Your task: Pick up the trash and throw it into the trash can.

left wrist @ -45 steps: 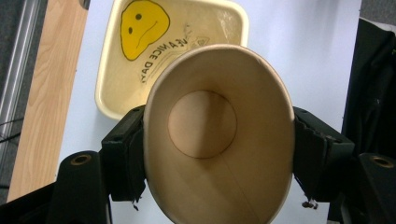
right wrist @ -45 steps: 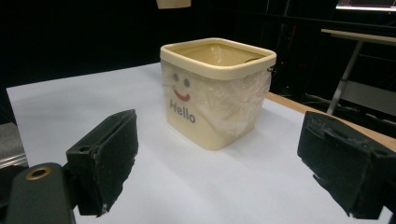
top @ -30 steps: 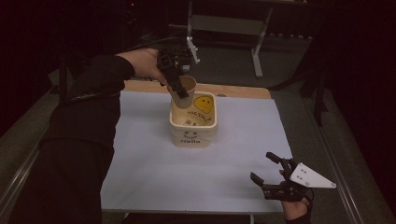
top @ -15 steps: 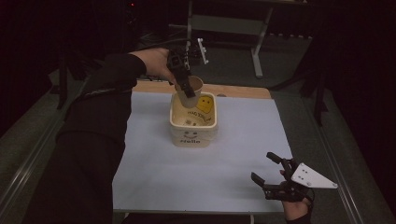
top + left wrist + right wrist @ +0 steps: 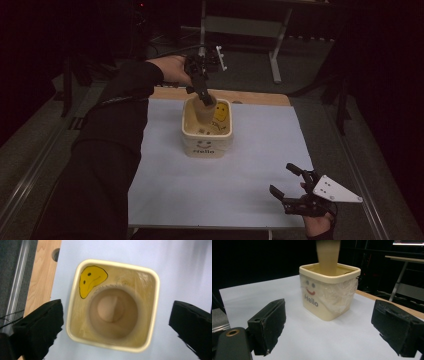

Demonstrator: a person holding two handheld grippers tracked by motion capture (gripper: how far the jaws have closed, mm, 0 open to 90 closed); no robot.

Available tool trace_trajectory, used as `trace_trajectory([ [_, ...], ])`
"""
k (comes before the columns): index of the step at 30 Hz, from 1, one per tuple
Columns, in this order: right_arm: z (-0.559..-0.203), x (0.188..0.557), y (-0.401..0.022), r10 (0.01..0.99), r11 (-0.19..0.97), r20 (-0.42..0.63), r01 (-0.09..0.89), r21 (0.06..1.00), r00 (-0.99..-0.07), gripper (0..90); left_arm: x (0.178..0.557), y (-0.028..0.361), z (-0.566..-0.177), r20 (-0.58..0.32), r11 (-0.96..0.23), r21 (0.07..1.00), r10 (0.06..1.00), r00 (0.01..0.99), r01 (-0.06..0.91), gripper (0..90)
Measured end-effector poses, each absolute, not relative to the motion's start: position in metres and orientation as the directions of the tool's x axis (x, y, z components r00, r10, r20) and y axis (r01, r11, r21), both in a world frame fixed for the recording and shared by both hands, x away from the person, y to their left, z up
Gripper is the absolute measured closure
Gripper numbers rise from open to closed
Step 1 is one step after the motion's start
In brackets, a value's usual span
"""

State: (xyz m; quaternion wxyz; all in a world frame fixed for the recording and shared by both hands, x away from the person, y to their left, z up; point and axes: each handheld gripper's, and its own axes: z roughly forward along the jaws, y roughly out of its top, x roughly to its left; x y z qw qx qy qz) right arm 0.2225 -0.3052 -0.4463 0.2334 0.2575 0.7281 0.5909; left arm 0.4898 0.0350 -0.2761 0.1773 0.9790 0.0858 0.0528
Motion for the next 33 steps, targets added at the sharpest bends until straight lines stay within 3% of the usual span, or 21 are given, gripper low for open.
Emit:
trace_trajectory([
  [12, -0.446, 0.222, -0.305, 0.651, 0.171, -0.040, 0.095, 0.981, -0.758, 12.3, 0.481, 0.034, -0.281, 0.077, -0.916, 0.386, 0.148, 0.986, 0.107, 0.6],
  [19, -0.445, 0.221, -0.304, 0.653, 0.179, -0.049, 0.091, 0.980, -0.756, 12.3, 0.471, 0.044, -0.281, 0.064, -0.913, 0.383, 0.176, 0.982, 0.139, 0.5],
  [23, -0.445, 0.221, -0.304, 0.653, 0.181, -0.051, 0.091, 0.979, -0.756, 12.3, 0.465, 0.052, -0.280, 0.053, -0.881, 0.444, 0.211, 0.976, 0.166, 0.6],
  [33, -0.445, 0.220, -0.302, 0.654, 0.193, -0.056, 0.095, 0.977, -0.755, 12.4, 0.445, 0.068, -0.279, 0.066, -0.862, 0.467, 0.254, 0.965, 0.195, 0.6],
])
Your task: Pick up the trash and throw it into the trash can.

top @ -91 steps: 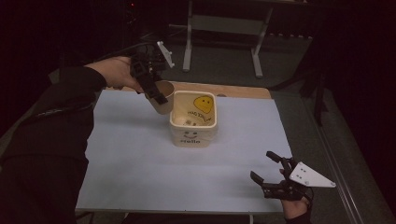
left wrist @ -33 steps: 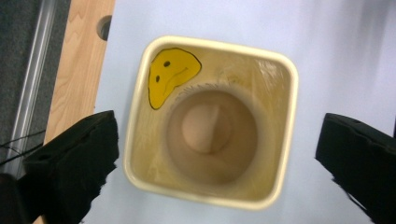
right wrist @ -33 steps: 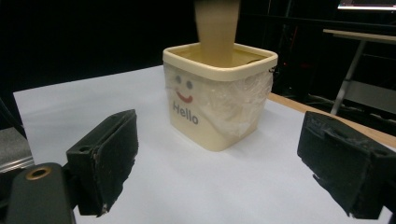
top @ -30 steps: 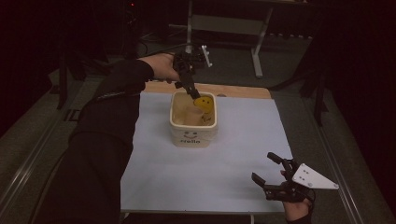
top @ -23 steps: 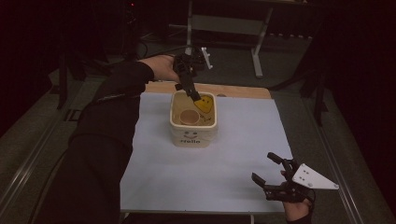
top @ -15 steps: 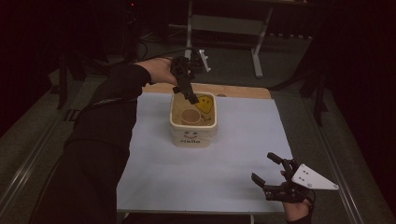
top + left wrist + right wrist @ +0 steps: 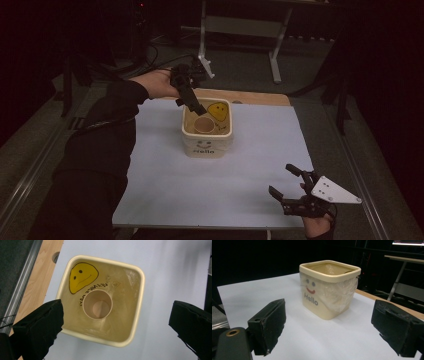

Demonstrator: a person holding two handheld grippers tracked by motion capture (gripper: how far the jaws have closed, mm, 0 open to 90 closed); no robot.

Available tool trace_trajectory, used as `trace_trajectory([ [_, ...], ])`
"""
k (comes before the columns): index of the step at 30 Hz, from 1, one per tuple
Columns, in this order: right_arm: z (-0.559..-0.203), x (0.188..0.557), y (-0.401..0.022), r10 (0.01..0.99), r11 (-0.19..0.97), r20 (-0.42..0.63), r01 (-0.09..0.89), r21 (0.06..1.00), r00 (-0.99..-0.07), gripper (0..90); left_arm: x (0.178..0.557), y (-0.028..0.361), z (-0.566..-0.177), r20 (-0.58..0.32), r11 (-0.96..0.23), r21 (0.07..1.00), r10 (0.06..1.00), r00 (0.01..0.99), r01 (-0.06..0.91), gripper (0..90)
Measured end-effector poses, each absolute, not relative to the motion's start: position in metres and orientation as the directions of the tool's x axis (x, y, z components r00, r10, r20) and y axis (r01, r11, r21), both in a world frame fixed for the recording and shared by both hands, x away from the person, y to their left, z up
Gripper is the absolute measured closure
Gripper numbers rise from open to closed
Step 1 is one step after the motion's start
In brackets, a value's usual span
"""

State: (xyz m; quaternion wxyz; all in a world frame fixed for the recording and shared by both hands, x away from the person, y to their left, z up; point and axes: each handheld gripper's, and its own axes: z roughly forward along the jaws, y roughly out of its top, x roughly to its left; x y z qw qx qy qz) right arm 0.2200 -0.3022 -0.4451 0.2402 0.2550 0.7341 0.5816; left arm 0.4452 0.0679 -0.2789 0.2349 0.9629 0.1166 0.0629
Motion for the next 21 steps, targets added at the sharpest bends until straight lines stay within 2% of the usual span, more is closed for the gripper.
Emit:
trace_trajectory([
  [8, -0.445, 0.220, -0.302, 0.655, 0.192, -0.056, 0.094, 0.977, -0.753, 12.4, 0.431, 0.086, -0.275, 0.074, -0.823, 0.517, 0.315, 0.946, 0.234, 0.6],
  [11, -0.446, 0.221, -0.302, 0.654, 0.190, -0.048, 0.103, 0.976, -0.755, 12.4, 0.426, 0.093, -0.277, 0.085, -0.829, 0.508, 0.319, 0.944, 0.235, 0.6],
  [21, -0.447, 0.223, -0.299, 0.647, 0.196, -0.048, 0.106, 0.975, -0.761, 12.4, 0.406, 0.115, -0.292, 0.045, -0.812, 0.522, 0.332, 0.942, 0.261, 0.6],
])
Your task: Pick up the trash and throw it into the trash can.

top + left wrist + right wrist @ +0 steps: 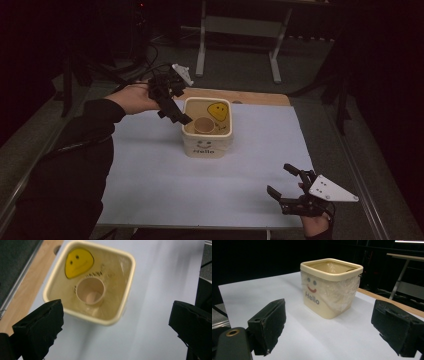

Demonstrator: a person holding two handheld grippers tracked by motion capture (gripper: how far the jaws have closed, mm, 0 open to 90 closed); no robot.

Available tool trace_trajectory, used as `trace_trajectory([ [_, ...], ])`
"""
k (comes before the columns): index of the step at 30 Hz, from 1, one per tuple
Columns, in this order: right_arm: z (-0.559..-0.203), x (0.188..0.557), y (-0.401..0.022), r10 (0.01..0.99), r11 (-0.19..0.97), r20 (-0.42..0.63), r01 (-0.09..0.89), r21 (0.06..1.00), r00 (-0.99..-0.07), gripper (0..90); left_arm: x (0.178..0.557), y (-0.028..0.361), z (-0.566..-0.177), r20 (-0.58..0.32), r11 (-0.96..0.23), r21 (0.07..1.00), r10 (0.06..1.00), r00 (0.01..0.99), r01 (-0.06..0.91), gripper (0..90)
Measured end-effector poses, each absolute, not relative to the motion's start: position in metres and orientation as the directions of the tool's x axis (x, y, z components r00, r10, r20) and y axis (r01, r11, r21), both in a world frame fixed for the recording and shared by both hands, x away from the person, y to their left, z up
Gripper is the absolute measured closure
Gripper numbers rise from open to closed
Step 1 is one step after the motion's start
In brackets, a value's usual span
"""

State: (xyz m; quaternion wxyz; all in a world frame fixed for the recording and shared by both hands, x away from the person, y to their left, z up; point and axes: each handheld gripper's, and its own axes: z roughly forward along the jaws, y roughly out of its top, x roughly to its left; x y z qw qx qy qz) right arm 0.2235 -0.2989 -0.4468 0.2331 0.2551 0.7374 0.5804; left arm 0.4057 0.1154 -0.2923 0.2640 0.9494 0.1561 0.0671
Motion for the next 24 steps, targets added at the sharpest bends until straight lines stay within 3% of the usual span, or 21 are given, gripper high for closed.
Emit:
trace_trajectory([
  [24, -0.448, 0.225, -0.297, 0.649, 0.203, -0.045, 0.115, 0.972, -0.759, 12.4, 0.350, 0.171, -0.337, -0.020, -0.768, 0.565, 0.354, 0.935, 0.303, 0.6],
])
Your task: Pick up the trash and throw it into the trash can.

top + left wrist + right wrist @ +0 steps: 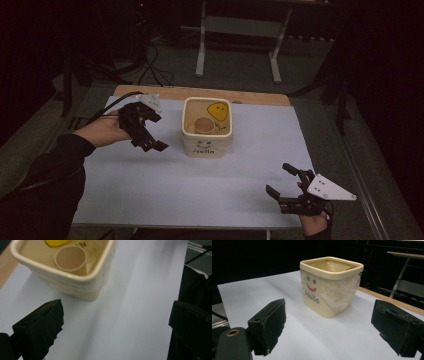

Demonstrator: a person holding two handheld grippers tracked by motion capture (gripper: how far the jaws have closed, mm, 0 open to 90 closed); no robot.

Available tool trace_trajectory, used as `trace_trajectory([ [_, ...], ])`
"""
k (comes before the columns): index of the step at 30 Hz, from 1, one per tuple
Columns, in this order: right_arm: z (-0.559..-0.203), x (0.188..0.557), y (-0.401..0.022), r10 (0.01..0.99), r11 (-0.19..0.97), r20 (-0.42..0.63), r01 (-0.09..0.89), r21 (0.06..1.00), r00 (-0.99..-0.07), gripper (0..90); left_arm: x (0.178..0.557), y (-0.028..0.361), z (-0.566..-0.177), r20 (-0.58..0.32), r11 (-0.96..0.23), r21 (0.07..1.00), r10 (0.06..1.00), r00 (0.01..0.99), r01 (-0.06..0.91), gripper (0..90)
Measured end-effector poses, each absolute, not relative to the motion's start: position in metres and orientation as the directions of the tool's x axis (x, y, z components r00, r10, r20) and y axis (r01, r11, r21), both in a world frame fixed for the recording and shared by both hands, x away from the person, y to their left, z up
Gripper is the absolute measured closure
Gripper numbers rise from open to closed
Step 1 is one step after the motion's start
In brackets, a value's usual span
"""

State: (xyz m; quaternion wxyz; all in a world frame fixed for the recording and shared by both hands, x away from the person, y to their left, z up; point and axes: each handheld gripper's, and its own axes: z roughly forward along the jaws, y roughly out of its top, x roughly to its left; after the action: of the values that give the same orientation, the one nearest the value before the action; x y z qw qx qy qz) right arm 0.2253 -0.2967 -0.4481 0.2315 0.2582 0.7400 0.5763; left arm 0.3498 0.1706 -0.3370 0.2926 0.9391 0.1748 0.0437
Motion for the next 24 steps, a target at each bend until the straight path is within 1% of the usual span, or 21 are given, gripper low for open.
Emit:
trace_trajectory([
  [6, -0.448, 0.226, -0.297, 0.645, 0.204, -0.042, 0.119, 0.972, -0.763, 12.4, 0.335, 0.175, -0.353, -0.042, -0.763, 0.573, 0.338, 0.940, 0.300, 0.6],
  [14, -0.448, 0.226, -0.296, 0.646, 0.208, -0.044, 0.120, 0.971, -0.762, 12.4, 0.319, 0.174, -0.375, -0.072, -0.733, 0.610, 0.327, 0.942, 0.301, 0.6],
  [20, -0.449, 0.226, -0.296, 0.647, 0.208, -0.044, 0.121, 0.971, -0.761, 12.4, 0.305, 0.172, -0.395, -0.087, -0.728, 0.616, 0.317, 0.945, 0.301, 0.6],
  [24, -0.449, 0.226, -0.296, 0.648, 0.208, -0.046, 0.119, 0.971, -0.760, 12.4, 0.299, 0.175, -0.409, -0.111, -0.705, 0.631, 0.332, 0.937, 0.324, 0.6],
])
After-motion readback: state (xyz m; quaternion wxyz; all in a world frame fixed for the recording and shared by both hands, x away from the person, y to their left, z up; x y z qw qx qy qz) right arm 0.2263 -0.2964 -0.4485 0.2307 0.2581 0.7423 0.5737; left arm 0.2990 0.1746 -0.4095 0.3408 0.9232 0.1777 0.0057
